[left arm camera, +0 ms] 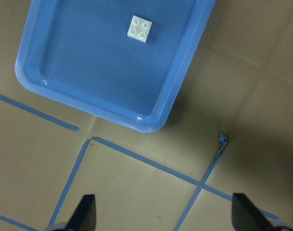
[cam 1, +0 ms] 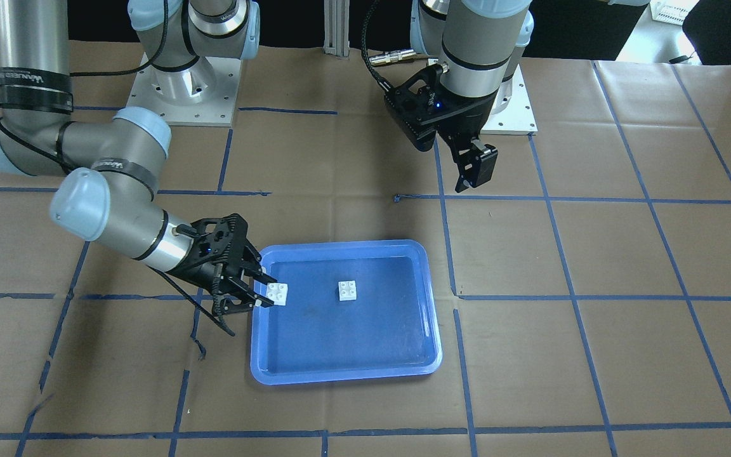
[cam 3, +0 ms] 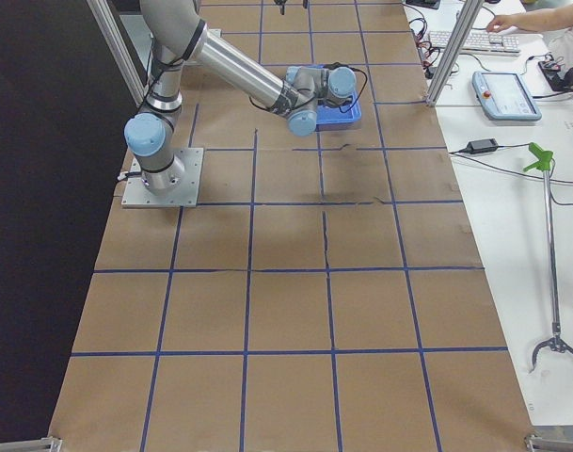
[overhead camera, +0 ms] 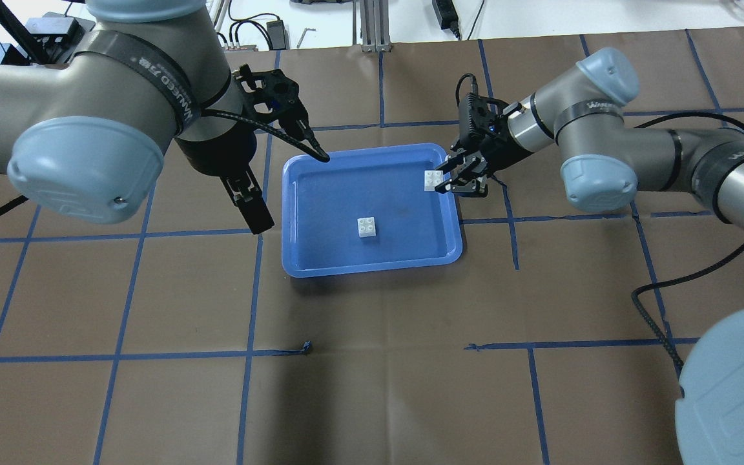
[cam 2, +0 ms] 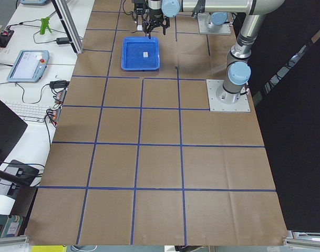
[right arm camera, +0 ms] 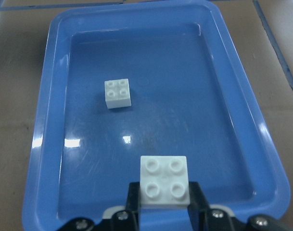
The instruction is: Assemble white blocks and place on blue tray
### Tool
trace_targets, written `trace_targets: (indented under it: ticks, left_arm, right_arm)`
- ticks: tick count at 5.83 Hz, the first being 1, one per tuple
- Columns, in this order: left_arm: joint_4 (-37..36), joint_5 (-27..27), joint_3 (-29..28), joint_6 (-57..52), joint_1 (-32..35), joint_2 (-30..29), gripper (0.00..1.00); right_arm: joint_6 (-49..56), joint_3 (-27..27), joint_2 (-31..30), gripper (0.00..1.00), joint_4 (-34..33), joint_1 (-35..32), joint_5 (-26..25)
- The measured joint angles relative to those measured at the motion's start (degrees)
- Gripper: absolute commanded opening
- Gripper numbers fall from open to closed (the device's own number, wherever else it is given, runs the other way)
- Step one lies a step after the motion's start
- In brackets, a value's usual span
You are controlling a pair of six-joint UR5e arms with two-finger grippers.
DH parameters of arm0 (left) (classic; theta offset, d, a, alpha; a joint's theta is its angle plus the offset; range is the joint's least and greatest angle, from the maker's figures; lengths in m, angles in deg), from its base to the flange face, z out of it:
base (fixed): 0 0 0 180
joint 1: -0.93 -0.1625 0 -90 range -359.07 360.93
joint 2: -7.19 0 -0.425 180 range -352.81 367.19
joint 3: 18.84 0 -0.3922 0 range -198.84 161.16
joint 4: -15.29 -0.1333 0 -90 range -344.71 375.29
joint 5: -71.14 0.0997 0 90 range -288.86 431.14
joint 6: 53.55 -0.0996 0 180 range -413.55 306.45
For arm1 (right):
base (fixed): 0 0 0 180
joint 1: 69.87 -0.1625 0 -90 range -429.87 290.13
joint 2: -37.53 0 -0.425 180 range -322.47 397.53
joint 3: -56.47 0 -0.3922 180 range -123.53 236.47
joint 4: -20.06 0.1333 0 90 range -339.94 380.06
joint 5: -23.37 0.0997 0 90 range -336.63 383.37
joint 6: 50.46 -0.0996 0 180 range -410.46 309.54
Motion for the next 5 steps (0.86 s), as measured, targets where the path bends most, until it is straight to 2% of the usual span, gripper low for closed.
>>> trace_targets:
  ticks: [1, 2, 4, 5]
  left_arm:
    - [0.2, -0.2, -0.1, 8.7, -1.5, 1.1, 0.99]
    - [-0.1, -0.4, -0.2, 20.3, -2.6, 2.3, 0.99]
    - [-0.8, -0.4, -0.5, 42.3, -3.4, 3.4, 0.99]
    - [-0.8, -0.5, -0.9, 49.2, -3.5, 3.7, 0.99]
  right_arm:
    - [-5.3, -2.8, 0.7, 0.28, -8.0, -2.9, -0.2]
    - [-7.2, -4.6, 2.0, 0.28, -12.9, -4.4, -0.4]
    - [-7.5, -5.4, 6.7, 0.29, -20.3, -5.2, -0.4]
    - [-7.4, -5.5, 8.2, 0.29, -22.0, -5.9, -0.5]
